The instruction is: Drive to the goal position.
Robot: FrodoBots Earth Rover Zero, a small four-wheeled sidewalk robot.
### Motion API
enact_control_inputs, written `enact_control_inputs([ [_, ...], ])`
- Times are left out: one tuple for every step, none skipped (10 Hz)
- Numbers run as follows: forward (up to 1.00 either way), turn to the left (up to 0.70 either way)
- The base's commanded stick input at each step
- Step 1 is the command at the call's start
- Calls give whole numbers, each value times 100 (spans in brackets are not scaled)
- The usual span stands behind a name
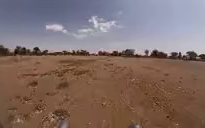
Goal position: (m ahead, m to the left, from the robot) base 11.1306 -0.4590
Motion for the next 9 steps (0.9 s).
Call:
enact_control_inputs([
  [70,0],
  [70,0],
  [70,0],
  [70,0],
  [70,0],
  [70,0],
  [70,-20],
  [70,0],
  [70,0],
])
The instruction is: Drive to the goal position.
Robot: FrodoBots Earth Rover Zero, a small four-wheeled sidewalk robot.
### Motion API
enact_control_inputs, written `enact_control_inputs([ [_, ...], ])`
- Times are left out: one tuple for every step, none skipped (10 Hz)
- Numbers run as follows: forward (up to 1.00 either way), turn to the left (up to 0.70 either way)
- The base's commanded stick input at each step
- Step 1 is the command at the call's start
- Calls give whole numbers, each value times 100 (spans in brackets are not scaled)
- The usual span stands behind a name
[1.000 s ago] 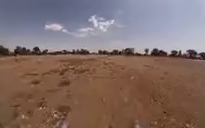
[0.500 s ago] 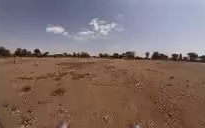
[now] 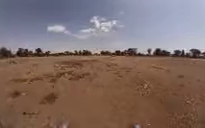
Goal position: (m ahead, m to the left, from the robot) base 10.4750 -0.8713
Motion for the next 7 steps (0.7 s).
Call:
enact_control_inputs([
  [70,0],
  [70,0],
  [70,0],
  [70,0],
  [70,0],
  [70,0],
  [70,0],
])
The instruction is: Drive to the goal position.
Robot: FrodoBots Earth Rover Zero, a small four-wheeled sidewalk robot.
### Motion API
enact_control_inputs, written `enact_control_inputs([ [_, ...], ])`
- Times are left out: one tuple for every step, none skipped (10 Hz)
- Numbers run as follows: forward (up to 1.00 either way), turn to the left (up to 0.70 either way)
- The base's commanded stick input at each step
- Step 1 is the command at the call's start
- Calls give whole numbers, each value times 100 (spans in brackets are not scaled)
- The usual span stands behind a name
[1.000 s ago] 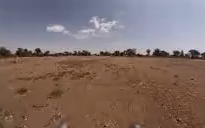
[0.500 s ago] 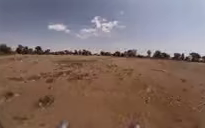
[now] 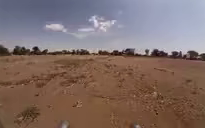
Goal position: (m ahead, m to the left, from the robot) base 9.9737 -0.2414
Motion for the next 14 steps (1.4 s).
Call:
enact_control_inputs([
  [70,0],
  [70,0],
  [70,0],
  [70,0],
  [70,0],
  [70,0],
  [70,0],
  [70,0],
  [70,-15],
  [70,-34],
  [70,-35],
  [70,-35],
  [70,-35],
  [70,-34],
])
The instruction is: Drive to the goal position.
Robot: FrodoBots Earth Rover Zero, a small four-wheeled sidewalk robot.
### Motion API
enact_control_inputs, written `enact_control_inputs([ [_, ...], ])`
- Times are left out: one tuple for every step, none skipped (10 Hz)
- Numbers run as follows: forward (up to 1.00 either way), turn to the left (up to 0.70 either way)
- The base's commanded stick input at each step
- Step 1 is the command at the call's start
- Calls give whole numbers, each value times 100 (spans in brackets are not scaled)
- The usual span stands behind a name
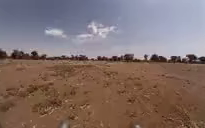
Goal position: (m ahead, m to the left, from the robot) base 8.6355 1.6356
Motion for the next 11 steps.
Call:
enact_control_inputs([
  [70,-9],
  [70,0],
  [70,0],
  [70,0],
  [70,0],
  [70,0],
  [70,0],
  [70,0],
  [70,0],
  [70,0],
  [70,0],
])
